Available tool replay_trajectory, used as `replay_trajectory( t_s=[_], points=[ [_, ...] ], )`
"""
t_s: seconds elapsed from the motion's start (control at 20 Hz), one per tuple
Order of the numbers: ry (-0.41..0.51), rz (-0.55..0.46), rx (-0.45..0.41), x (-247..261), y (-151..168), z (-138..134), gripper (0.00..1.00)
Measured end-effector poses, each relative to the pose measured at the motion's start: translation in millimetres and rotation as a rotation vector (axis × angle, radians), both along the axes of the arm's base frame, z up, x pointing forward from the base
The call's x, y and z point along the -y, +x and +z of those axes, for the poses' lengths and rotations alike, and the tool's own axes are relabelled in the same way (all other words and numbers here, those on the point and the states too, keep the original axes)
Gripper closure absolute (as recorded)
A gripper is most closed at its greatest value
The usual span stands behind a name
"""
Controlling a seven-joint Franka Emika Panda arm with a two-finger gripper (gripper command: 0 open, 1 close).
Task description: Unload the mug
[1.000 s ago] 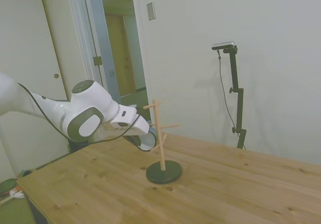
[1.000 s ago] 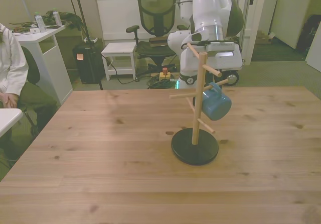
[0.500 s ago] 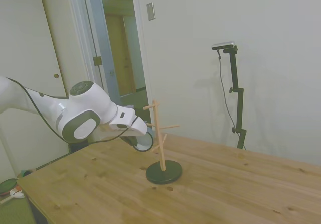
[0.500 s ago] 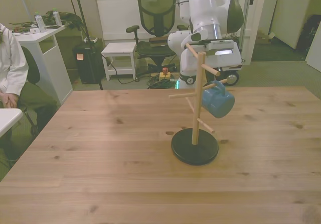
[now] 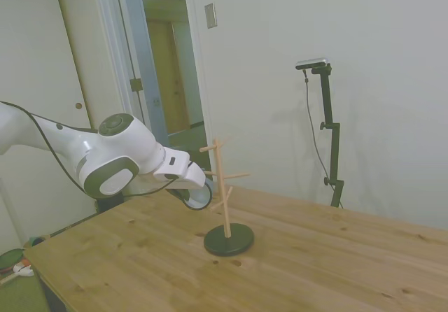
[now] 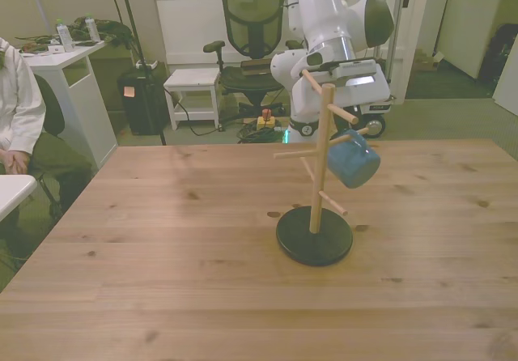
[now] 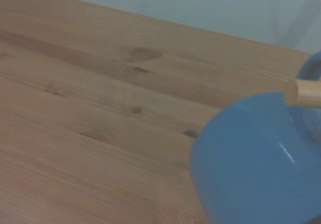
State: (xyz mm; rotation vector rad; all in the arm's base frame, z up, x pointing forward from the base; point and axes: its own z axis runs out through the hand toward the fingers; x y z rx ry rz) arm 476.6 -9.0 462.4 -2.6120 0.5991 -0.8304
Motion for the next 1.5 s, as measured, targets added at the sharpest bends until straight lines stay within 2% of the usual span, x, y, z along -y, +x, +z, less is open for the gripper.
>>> replay_trajectory(
  t_s=[1.5],
  points=[
    [0.015, 0.075, 0.049, -33.4, -5.4, 23.2, 1.00]
  ],
)
